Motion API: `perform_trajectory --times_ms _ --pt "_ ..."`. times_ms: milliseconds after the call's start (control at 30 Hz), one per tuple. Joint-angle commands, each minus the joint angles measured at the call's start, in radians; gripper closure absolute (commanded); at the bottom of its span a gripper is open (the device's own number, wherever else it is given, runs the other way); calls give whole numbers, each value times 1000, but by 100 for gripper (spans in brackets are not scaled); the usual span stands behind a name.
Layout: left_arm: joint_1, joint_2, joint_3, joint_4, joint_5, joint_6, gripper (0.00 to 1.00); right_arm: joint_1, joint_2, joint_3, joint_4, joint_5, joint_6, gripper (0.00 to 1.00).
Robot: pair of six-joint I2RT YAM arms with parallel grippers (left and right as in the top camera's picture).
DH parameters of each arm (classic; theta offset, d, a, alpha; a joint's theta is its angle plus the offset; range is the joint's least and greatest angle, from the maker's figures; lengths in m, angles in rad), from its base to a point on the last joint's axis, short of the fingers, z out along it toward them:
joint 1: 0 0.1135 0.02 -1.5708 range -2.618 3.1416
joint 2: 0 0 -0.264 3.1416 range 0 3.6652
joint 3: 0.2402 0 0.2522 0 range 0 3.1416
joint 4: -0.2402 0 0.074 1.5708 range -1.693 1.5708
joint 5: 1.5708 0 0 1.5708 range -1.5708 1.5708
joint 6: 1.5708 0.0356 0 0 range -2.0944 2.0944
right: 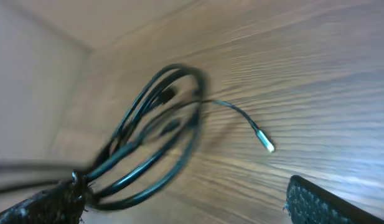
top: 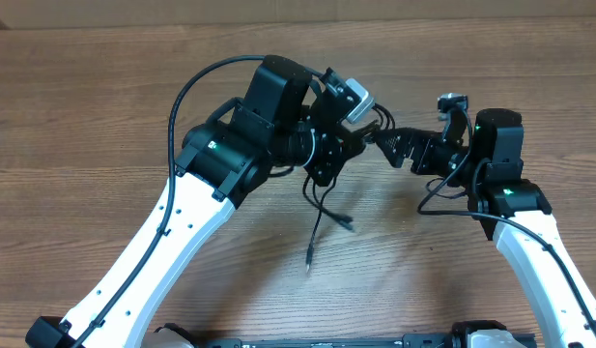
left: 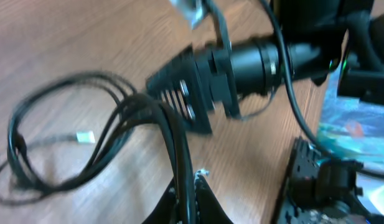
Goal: Untangle cables
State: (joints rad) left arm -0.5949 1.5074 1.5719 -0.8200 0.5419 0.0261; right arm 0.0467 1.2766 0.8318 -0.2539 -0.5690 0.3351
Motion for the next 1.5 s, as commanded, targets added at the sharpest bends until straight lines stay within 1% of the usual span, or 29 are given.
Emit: perform_trajectory --times_ms 0,67,133,200,300,367,533,600,700,933,1133,1233,1300,1333,1400,1433,1467 --pt "2 -16 22 -55 -22 14 96 3 -2 28 9 170 177 0" --pt "2 -15 20 -118 -108 19 96 3 -2 28 15 172 221 0" --pt "2 -15 20 -168 -158 40 96 3 -2 28 17 180 280 0" --pt "2 -14 20 -187 -148 62 96 4 -2 28 17 179 333 0" --pt "-2 -14 20 -165 -90 86 96 10 -2 28 2 118 346 0" --pt "-2 -14 20 -136 -76 85 96 20 -2 28 -58 80 348 0" --pt "-2 -14 20 -94 -77 85 96 32 -1 27 -306 81 400 0" --pt "-2 -14 20 -91 -74 85 96 33 -1 26 -348 77 402 0" --pt "-2 -14 20 -91 -36 86 96 33 -1 26 -349 46 410 0" --pt "-2 -14 20 -91 43 86 96 36 -1 26 -293 -7 583 0" --pt "-2 -14 20 -92 62 86 96 64 0 26 -289 -17 673 0" --pt "-2 -14 20 -93 62 86 96 71 0 26 -282 -47 707 9" --pt "-2 -14 20 -97 62 86 96 71 0 26 -267 -59 713 28" --pt "-2 -14 20 -99 62 86 96 71 0 26 -259 -58 712 35" --pt "-2 -14 20 -106 61 85 96 71 0 26 -240 -50 713 76" --pt "-2 -14 20 -112 61 86 96 71 0 26 -228 -40 713 88" --pt "-2 -13 20 -124 54 86 96 71 0 26 -217 -11 712 96"
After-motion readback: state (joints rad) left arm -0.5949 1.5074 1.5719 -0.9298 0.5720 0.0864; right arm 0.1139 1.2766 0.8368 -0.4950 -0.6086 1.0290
